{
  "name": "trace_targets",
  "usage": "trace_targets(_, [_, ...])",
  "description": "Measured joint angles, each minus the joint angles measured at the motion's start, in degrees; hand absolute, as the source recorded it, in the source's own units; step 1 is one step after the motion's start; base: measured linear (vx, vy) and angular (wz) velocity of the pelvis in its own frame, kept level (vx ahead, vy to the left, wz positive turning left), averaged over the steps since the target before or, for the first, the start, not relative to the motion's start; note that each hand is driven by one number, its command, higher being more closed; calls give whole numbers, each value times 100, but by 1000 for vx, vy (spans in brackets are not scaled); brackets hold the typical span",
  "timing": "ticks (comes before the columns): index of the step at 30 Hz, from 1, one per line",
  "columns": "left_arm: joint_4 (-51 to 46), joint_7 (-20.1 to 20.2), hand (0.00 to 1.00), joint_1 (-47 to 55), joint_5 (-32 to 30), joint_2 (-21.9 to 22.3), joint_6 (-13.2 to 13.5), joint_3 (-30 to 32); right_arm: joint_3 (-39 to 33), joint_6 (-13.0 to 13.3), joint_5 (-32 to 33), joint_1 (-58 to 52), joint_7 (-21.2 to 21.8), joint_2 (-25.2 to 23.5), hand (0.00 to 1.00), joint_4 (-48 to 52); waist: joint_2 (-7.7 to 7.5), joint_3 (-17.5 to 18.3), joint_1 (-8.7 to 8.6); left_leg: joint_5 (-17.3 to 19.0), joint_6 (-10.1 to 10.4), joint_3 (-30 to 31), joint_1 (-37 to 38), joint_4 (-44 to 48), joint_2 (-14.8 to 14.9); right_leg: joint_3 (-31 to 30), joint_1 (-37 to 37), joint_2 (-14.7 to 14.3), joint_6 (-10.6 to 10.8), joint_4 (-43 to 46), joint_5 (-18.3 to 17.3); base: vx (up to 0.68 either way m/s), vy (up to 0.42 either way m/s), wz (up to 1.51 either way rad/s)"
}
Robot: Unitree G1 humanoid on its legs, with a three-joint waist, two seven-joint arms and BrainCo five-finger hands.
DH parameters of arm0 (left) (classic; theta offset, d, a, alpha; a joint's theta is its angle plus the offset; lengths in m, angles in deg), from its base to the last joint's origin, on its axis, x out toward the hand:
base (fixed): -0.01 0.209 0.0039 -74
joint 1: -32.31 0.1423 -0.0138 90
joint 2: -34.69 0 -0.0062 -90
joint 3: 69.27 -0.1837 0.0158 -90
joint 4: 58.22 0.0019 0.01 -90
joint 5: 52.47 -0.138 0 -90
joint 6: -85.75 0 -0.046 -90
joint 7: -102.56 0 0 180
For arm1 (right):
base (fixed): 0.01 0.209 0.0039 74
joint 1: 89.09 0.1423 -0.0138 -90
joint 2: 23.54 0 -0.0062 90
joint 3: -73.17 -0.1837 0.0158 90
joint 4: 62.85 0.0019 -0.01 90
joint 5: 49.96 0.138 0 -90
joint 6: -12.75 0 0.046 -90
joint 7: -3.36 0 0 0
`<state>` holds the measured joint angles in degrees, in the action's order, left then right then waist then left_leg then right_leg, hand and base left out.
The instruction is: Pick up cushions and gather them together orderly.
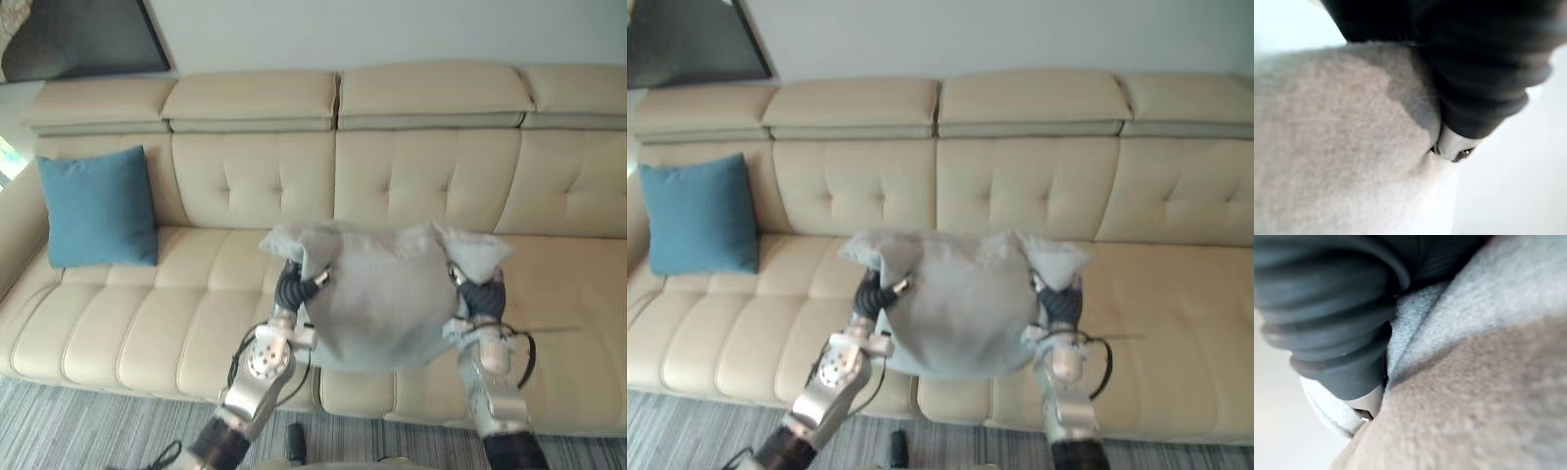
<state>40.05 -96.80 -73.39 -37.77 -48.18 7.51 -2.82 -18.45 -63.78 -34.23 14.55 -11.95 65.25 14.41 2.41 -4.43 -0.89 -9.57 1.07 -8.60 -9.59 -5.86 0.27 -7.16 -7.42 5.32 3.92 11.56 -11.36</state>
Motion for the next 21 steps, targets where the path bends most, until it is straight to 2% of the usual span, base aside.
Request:
trace_targets(1, [179,-193,100,-486,-1,-11,1,162,73,0,-5,594,-122,103,100,-220,60,-213,5,-107,-18,11,-195,0,38,-1,-168,-36,22,24,97,-98,17,-1])
trace_targets(4, [591,-484,100,-1375,1,-116,5,486,230,0,-6,1701,-301,227,100,-732,163,-554,30,-282,-32,35,-592,-1,116,-20,-582,-123,47,44,276,-149,5,-6])
trace_targets(8, [1221,-871,100,-2439,2,-201,37,904,412,-9,-75,2890,-603,337,100,-1219,278,-999,86,-434,-5,141,-1049,-4,158,1,-1140,-155,95,278,330,-103,-7,3])
trace_targets(10, [1325,-953,100,-2605,2,-221,50,942,412,-9,-225,3095,-665,334,100,-1309,299,-1078,94,-469,-17,142,-1127,-5,148,1,-1234,-150,104,324,335,-29,-8,2])
trace_targets(11, [1496,-1014,100,-2856,2,-266,70,1019,410,-27,-253,3395,-744,335,100,-1443,318,-1255,94,-493,-12,145,-1153,-5,132,0,-1277,-139,118,359,343,0,0,0])
trace_targets(15, [2015,-1085,100,-3602,3,-385,162,1096,404,-28,-583,4141,-1035,371,100,-1817,359,-1489,85,-566,26,154,-1458,-5,127,-31,-1675,-146,155,503,365,-31,-11,-5])
trace_targets(17, [2259,-1153,100,-4023,2,-457,187,1118,400,-28,-890,4507,-1222,437,100,-1886,391,-1716,81,-629,25,154,-1569,-5,128,-77,-1828,-146,179,553,392,-23,-10,-9])
trace_targets(21, [2697,-1209,100,-4872,3,-618,274,1121,401,-21,-1140,5363,-1556,528,100,-2252,449,-2010,45,-764,141,313,-1995,-6,130,-174,-2328,-150,224,621,482,-15,-19,-10])
